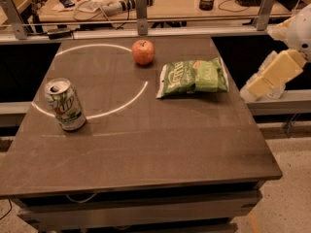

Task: Move apple near 7up can

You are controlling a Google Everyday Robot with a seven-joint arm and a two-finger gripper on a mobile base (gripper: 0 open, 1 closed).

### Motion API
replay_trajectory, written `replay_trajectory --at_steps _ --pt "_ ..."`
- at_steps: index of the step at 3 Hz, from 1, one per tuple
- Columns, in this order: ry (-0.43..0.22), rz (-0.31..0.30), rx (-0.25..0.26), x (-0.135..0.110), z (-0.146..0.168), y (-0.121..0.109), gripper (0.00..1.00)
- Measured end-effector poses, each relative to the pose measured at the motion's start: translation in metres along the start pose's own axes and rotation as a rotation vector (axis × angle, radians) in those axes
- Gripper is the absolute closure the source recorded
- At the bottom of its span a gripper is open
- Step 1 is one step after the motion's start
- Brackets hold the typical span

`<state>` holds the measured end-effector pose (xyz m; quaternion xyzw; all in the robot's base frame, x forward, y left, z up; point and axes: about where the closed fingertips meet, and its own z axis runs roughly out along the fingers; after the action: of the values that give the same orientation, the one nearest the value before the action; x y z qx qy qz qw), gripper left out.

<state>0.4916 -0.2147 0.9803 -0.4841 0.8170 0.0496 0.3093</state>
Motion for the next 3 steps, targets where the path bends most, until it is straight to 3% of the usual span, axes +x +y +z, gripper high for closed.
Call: replay_trajectory --at_steps 1,2,3 --pt "-0.209 0.109 0.044 -0.024 0.011 -0.025 0.00" --pt "-0.346 0.159 0.097 -0.049 0.019 -0.055 0.00" --pt "-0.379 0.193 0.091 -0.066 0.033 -0.076 0.00"
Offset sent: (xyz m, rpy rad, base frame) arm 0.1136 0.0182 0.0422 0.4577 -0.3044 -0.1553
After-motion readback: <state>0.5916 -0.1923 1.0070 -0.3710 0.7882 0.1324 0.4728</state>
